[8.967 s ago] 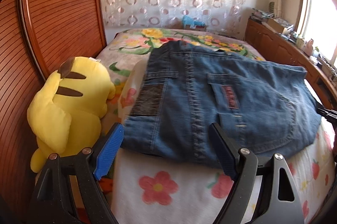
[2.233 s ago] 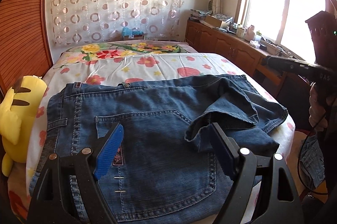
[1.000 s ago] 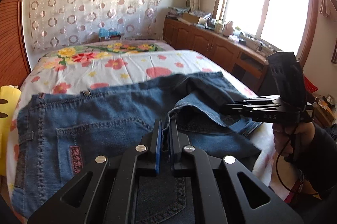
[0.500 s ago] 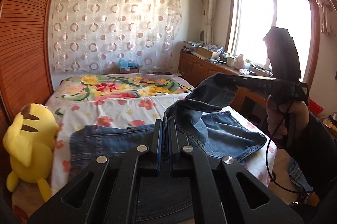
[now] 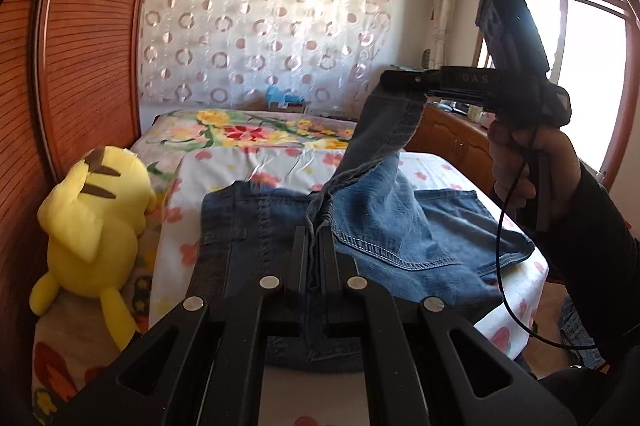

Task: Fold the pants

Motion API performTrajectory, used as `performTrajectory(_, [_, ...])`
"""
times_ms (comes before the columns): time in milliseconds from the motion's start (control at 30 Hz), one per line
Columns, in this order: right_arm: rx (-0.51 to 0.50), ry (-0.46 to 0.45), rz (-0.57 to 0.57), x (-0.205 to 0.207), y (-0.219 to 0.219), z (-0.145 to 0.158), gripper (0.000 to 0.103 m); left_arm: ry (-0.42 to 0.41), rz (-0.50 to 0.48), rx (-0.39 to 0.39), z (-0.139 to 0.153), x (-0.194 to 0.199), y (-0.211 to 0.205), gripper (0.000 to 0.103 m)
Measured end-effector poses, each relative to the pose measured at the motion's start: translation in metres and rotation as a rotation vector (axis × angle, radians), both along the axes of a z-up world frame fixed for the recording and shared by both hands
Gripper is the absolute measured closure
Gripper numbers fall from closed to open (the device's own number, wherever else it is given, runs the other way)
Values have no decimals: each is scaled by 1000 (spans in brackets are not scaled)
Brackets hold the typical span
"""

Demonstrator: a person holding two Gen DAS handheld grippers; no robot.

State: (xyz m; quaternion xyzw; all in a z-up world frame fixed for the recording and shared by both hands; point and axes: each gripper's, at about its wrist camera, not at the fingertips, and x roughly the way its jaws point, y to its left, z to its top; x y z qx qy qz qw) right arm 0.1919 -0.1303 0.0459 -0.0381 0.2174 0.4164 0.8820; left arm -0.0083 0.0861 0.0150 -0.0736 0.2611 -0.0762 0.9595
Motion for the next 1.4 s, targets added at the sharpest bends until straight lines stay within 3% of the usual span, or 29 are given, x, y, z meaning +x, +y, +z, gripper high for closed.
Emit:
performTrajectory(400, [-130, 10, 24, 42, 87, -22, 97, 88, 71, -15, -34, -2, 30, 97])
performTrajectory(767, [-222, 41, 32, 48, 145, -44, 96, 149, 102, -25, -56, 4, 41, 97])
performTrajectory(833, [-246, 51, 35, 49, 149, -46, 85, 183, 104, -33, -62, 7, 41, 96])
performTrajectory(900, [-247, 31, 32, 45, 147, -43, 77, 190, 102, -37, -63, 8, 41, 88])
performTrajectory(967, [-227, 19, 36, 44, 137, -38, 65, 186, 95, -43, -63, 8, 41, 69])
performTrajectory(1033, [-208, 7, 21, 42, 124, -33, 55, 174, 91, -48, -61, 8, 40, 58])
performTrajectory(1233, [-216, -28, -36, 31, 70, -30, 54, 179, 97, -26, -59, 12, 37, 56])
performTrajectory(1367, [-208, -33, -84, 15, 26, -28, 54, 169, 100, -32, -58, 15, 35, 28])
performTrajectory(1400, [-203, -37, -95, 10, 17, -26, 54, 166, 100, -34, -57, 16, 34, 26])
